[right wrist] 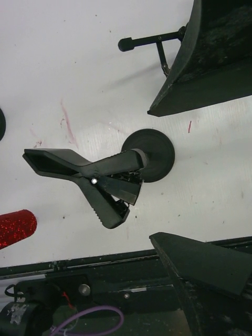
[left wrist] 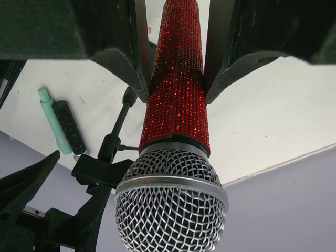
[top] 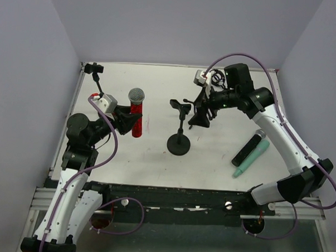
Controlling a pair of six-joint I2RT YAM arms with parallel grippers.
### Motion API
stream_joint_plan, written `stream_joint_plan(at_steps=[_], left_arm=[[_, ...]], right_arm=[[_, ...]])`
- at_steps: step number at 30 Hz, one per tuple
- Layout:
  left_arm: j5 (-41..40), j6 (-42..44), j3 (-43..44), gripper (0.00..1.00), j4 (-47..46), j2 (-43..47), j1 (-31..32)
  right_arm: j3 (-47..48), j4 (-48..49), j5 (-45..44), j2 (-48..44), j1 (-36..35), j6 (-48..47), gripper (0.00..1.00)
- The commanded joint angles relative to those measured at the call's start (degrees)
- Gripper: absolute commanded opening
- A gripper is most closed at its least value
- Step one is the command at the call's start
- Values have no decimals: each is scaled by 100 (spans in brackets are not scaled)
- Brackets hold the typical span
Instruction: Attach the microphones to the stand
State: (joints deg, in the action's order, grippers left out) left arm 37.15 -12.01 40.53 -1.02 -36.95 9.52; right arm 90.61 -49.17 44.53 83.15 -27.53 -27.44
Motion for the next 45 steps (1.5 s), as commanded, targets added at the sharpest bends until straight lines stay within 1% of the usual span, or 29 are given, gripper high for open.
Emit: stream_joint_plan(at_steps=[1, 5, 9, 11, 17, 27, 33, 39, 45], left_arm=[[109, 67, 25, 0, -303, 83, 24], [56, 76, 16, 0, -276, 83, 33], [56, 76, 16, 0, -285, 30, 33], [65, 76, 25, 0, -276, -5, 33], [56, 85, 7, 0, -276, 21, 33], [47, 85, 16, 0, -268, -5, 33], [56, 76, 16, 0, -259, 3, 33], [56, 85, 16, 0, -267, 4, 33], [73, 76, 16, 0, -267, 4, 33]], right_arm=[[-245, 425, -630, -89, -358, 634, 100], [-447, 689, -744, -247, -481, 968, 100], [-579, 935, -1165, -265, -639, 1197, 100], [-579, 1101, -1393, -238, -736, 1328, 100], [-439, 1181, -1737, -159, -833, 1487, 100], [-184, 1138, -1448, -19, -965, 1672, 100], [-52, 1120, -1570, 52, -1053, 1663, 99], [-131, 1120, -1807, -10, -1062, 1558, 87], [-175, 1067, -1738, -80, -1062, 1400, 57]])
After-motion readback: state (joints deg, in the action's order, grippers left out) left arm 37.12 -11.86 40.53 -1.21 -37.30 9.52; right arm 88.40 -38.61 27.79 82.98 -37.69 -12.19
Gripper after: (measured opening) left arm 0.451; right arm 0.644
